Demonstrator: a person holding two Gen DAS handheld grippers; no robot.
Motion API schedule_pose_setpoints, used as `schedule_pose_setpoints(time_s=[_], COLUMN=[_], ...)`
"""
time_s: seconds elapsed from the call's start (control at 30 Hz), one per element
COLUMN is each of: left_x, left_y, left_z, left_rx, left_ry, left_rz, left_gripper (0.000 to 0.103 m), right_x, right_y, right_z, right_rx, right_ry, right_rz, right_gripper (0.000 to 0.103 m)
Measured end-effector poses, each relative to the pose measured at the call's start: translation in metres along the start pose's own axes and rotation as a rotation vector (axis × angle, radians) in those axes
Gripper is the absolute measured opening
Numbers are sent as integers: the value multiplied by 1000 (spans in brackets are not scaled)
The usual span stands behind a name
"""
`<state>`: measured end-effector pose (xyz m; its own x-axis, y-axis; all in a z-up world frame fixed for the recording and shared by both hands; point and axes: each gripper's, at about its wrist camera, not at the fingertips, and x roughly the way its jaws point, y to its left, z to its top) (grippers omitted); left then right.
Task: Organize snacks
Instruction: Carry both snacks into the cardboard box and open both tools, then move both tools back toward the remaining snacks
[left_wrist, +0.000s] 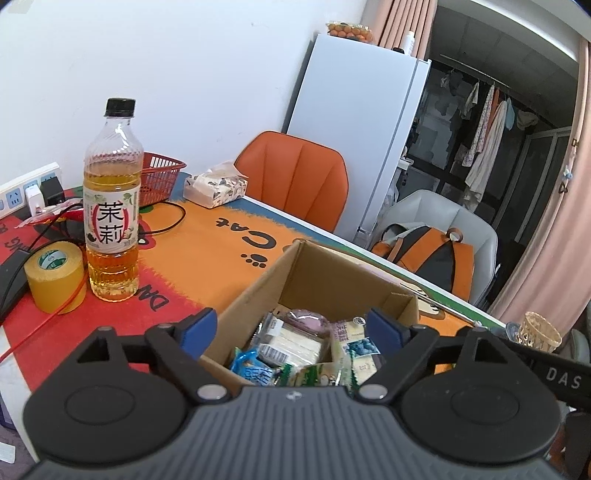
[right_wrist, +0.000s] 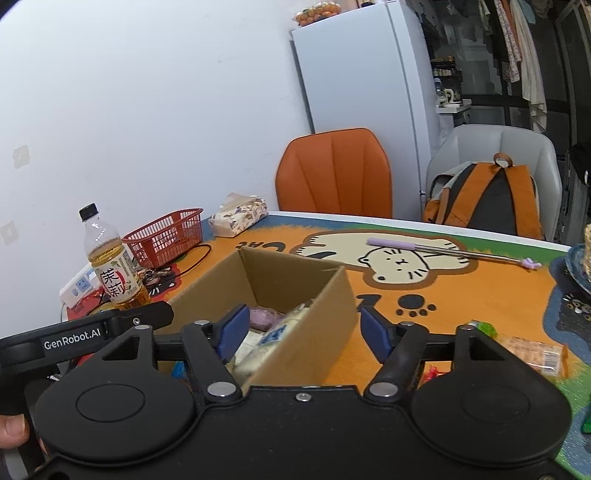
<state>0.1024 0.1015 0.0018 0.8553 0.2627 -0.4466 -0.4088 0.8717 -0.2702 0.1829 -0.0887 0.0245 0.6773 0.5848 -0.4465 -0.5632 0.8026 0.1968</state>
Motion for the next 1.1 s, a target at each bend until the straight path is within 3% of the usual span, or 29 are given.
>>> schedule_pose_setpoints(time_s=[0.53,1.1], left_x=[-4,-2], left_y=[-38,-79], left_z=[-12,-26], left_rx=[59,124], left_ry=[15,40], left_rz=[-22,-76], left_gripper=[91,92], right_x=[-30,-54], right_y=[-36,-82], right_z=[-9,-20], right_rx=[38,97], right_ry=[-10,-30], right_rz=[-37,-110], right_gripper=[95,101])
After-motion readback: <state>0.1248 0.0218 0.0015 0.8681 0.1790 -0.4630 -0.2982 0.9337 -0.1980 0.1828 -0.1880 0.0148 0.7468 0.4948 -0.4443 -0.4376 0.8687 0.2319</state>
